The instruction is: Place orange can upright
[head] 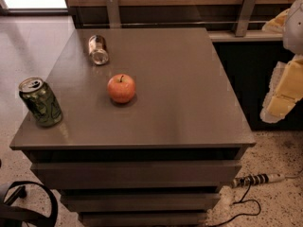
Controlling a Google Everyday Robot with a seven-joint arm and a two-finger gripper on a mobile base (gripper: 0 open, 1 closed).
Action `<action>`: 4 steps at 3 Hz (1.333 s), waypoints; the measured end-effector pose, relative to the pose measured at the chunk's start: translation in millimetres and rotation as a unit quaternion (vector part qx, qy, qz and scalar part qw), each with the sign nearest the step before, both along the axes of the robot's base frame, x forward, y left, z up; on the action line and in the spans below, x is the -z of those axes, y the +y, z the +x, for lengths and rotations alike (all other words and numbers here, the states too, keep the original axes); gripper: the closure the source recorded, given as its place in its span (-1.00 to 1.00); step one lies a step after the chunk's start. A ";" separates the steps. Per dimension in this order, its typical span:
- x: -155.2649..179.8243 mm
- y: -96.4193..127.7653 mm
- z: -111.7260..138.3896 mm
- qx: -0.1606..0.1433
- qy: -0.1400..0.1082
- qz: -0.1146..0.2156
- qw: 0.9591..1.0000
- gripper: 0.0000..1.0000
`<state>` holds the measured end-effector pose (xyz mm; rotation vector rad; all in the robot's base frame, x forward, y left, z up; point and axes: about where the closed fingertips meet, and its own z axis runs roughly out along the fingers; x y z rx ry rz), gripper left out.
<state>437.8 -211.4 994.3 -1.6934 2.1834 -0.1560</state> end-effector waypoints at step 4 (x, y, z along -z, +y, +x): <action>-43.8 40.9 93.7 -0.013 -0.021 0.036 0.999 -1.00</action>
Offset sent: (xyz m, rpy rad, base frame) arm 0.0579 0.0081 0.0245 -0.0017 0.0047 0.0307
